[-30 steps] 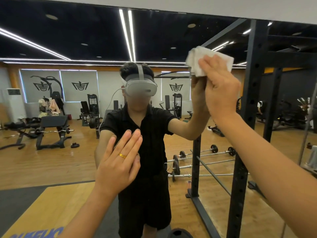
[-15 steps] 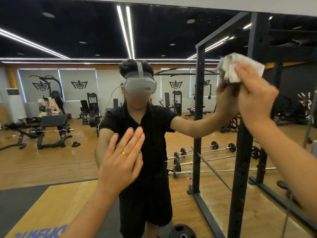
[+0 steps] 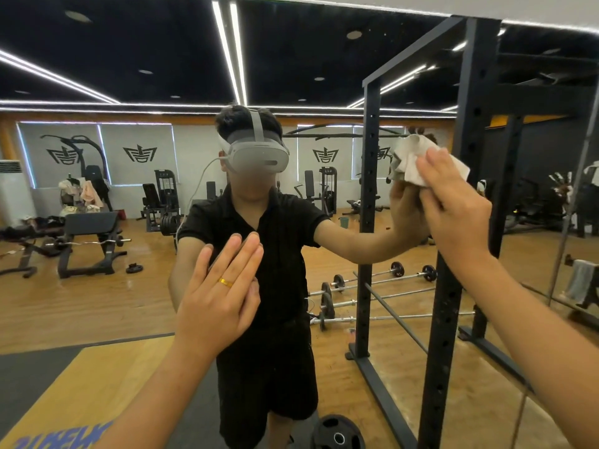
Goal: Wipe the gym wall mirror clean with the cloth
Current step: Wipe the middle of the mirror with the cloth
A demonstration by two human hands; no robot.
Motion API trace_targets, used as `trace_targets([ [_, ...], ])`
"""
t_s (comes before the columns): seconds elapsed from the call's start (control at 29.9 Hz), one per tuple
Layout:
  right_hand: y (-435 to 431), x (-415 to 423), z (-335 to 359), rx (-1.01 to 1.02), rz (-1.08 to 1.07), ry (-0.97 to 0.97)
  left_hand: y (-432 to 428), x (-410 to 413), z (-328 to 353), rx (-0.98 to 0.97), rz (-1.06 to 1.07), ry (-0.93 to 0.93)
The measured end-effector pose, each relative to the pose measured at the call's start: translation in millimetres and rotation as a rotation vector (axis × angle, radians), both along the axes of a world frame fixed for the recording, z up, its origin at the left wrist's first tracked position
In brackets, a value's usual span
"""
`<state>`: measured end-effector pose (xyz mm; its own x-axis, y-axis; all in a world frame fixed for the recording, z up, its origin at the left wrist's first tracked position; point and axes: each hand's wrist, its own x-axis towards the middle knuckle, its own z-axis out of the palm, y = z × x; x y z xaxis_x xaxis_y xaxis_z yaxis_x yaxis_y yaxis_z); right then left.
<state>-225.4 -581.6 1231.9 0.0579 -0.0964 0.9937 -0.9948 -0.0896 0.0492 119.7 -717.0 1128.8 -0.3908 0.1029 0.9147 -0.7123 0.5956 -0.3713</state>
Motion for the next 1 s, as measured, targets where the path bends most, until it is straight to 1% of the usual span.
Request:
trace_targets([
  [0.1,-0.4,-6.5,12.4,-0.027,-0.026,-0.027,0.8,-0.4,-0.3,0.004,0.002,-0.002],
  [0.23,3.4,-22.6,36.5,-0.093,-0.096,0.057,0.5,0.3,0.1,0.009,0.002,-0.006],
  [0.33,3.0,-32.6,51.4,-0.143,-0.077,-0.038,0.9,-0.4,0.3,0.005,0.004,-0.003],
  [0.43,-1.2,-27.6,35.7,-0.101,-0.022,-0.130,0.4,-0.1,0.3,0.008,0.002,-0.005],
  [0.5,-0.7,-27.5,26.9,-0.094,-0.018,-0.121,1.1,-0.4,0.6,0.004,0.003,-0.002],
  [0.67,10.1,-31.1,48.3,-0.053,-0.064,-0.146,1.6,0.2,0.2,0.006,-0.003,0.000],
  [0.84,2.2,-20.7,41.2,-0.112,-0.050,-0.238,0.7,-0.3,-0.4,0.009,-0.007,-0.001],
  [0.94,-3.6,-4.2,20.5,-0.155,-0.042,-0.290,0.2,0.1,-0.1,0.015,-0.009,0.001],
  [1.0,-4.8,5.9,-6.4,-0.130,-0.052,-0.253,0.8,0.1,-0.5,0.018,-0.016,0.003],
])
